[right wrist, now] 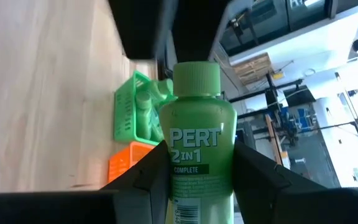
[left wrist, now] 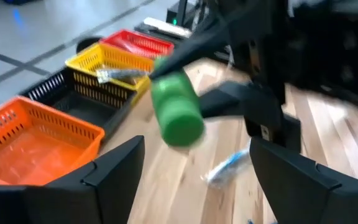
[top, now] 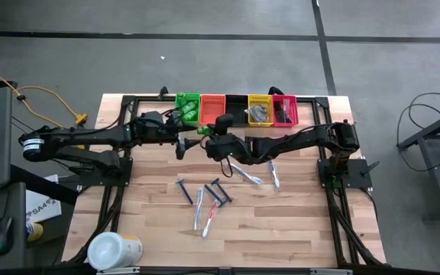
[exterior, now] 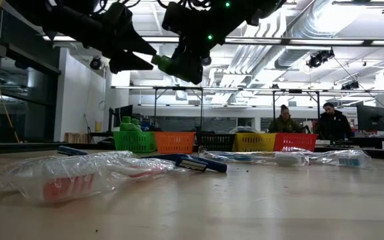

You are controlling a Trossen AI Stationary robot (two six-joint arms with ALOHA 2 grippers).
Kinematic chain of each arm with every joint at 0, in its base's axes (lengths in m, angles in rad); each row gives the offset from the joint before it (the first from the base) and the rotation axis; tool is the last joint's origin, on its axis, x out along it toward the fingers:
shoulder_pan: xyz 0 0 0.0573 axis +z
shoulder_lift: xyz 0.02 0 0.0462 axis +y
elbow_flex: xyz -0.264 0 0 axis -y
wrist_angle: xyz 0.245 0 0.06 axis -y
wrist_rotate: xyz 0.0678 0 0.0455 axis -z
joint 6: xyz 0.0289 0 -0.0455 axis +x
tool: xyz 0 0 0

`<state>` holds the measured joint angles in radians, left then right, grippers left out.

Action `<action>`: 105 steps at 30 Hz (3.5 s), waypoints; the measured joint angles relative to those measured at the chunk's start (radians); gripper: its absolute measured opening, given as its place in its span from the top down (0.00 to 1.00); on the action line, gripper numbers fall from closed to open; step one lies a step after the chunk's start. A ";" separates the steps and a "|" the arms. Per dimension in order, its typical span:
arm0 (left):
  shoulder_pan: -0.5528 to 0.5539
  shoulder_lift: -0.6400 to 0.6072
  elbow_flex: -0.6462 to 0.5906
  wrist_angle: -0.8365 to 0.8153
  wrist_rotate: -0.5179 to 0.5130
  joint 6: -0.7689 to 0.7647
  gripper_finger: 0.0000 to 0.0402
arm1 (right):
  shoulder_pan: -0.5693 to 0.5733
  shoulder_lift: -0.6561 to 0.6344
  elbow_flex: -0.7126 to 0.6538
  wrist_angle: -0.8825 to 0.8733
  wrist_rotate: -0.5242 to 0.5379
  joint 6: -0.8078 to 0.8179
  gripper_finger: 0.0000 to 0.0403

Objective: Pick & Place Travel size toiletries
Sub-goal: Put the green shampoo bottle into the green bin

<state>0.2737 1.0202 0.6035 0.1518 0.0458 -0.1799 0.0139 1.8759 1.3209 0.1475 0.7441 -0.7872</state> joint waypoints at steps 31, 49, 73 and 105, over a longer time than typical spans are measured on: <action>0.000 0.020 0.000 0.027 -0.061 -0.008 0.27 | 0.002 0.065 0.000 0.207 -0.069 0.008 0.67; 0.000 0.020 0.000 0.029 -0.063 -0.067 0.65 | 0.001 0.065 0.000 0.206 -0.087 0.023 0.67; 0.025 0.020 0.015 -0.034 -0.198 -0.032 0.75 | 0.043 -0.004 0.000 0.060 0.074 0.047 0.23; 0.389 0.682 0.798 -0.917 -0.220 -0.028 0.73 | -0.114 -0.367 -0.002 -0.742 -0.047 0.576 0.25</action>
<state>0.6632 1.7020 1.4013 -0.7650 -0.1743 -0.2081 -0.1005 1.5090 1.3193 -0.5945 0.6966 -0.2115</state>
